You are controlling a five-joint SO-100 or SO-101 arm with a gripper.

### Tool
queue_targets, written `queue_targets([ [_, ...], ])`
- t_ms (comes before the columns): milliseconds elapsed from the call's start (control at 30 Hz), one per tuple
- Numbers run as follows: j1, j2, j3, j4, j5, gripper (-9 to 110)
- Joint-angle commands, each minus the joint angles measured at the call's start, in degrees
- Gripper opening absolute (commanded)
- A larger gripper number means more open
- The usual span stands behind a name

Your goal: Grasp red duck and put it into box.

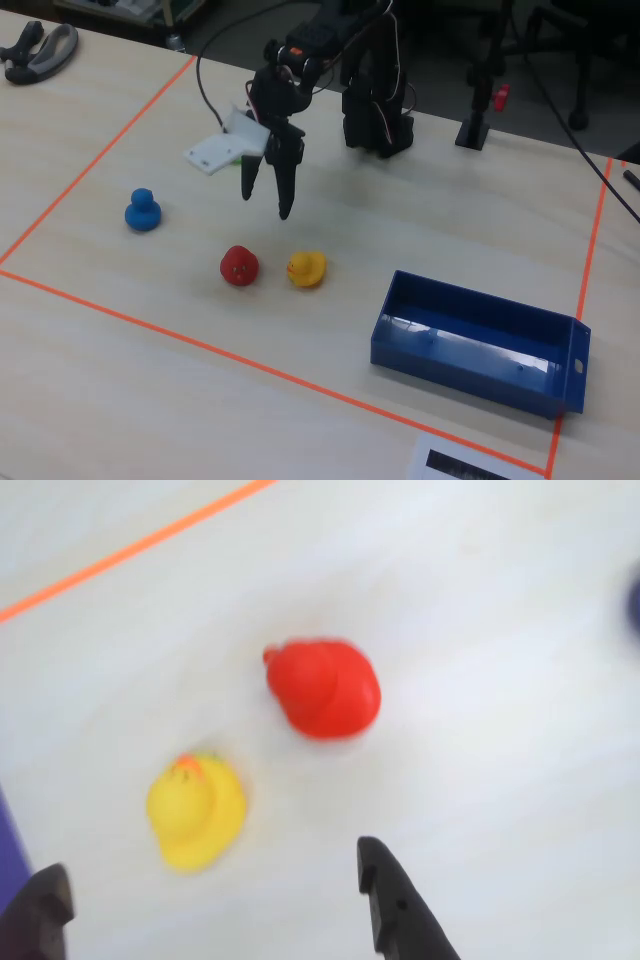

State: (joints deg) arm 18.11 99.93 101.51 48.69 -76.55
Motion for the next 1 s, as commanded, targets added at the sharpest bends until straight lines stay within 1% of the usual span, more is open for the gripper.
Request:
queue_targets([
  [0,1.3,-5.0,-6.9,-2.4,-1.6,39],
  [200,2.9,-13.6,-13.0,-6.2,-3.8,39],
  [433,4.4,-20.9,-12.4,-12.7,-5.5,38],
  [967,3.0,-25.6,-9.4,-17.0,-5.2,38],
])
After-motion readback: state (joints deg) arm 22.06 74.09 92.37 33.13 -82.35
